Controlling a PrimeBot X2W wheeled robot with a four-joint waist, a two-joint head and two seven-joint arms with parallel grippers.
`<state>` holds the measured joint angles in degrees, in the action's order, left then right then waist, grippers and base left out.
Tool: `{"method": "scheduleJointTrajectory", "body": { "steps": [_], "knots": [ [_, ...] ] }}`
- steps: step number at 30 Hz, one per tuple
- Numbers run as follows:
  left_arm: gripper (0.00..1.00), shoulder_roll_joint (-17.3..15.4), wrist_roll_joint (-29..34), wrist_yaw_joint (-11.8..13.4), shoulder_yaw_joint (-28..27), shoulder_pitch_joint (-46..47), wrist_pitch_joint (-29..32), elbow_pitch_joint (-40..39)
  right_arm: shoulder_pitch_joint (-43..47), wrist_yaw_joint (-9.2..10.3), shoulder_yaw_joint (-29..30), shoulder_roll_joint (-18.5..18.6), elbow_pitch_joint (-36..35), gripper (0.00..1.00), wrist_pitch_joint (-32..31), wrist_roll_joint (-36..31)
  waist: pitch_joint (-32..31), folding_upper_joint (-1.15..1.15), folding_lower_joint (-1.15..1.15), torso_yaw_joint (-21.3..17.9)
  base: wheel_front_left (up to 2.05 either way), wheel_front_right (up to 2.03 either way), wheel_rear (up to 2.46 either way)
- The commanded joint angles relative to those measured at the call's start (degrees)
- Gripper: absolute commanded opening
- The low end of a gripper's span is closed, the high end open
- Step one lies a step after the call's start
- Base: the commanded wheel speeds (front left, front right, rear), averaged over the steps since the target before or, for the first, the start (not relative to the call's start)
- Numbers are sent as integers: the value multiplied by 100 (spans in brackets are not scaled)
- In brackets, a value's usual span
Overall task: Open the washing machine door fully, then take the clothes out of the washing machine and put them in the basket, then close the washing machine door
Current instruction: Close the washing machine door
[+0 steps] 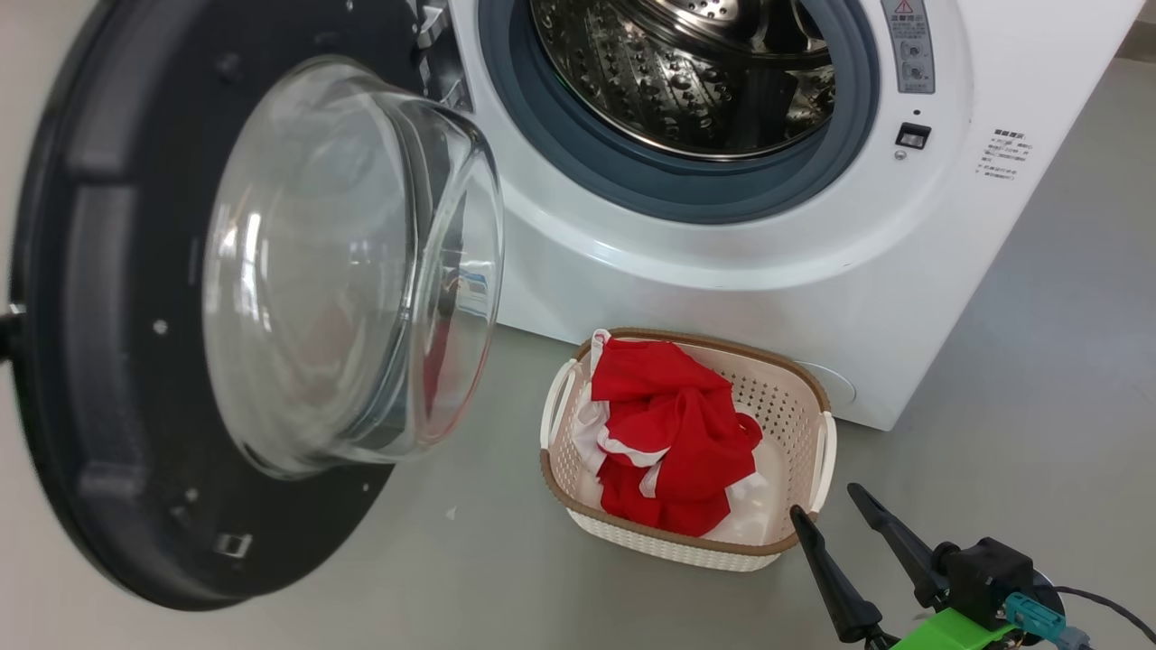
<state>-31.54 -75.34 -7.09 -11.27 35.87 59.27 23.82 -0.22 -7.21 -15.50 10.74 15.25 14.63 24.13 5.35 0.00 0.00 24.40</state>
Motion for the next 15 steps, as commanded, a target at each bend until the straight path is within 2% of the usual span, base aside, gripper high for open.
{"method": "scheduleJointTrajectory", "body": {
  "steps": [1, 15],
  "knots": [
    [0, -258, -117, -39, -83, -21, 79, -322, -24, -28, -83, 23, -127, 100, 37, 9, -9, 0, 0, -21, 0, 0, 0],
    [0, -34, -546, -39, 609, -98, -183, -1244, -25, -28, -38, -3, -136, 100, 37, -9, -24, 0, 0, -151, 0, 0, 0]
  ]
}}
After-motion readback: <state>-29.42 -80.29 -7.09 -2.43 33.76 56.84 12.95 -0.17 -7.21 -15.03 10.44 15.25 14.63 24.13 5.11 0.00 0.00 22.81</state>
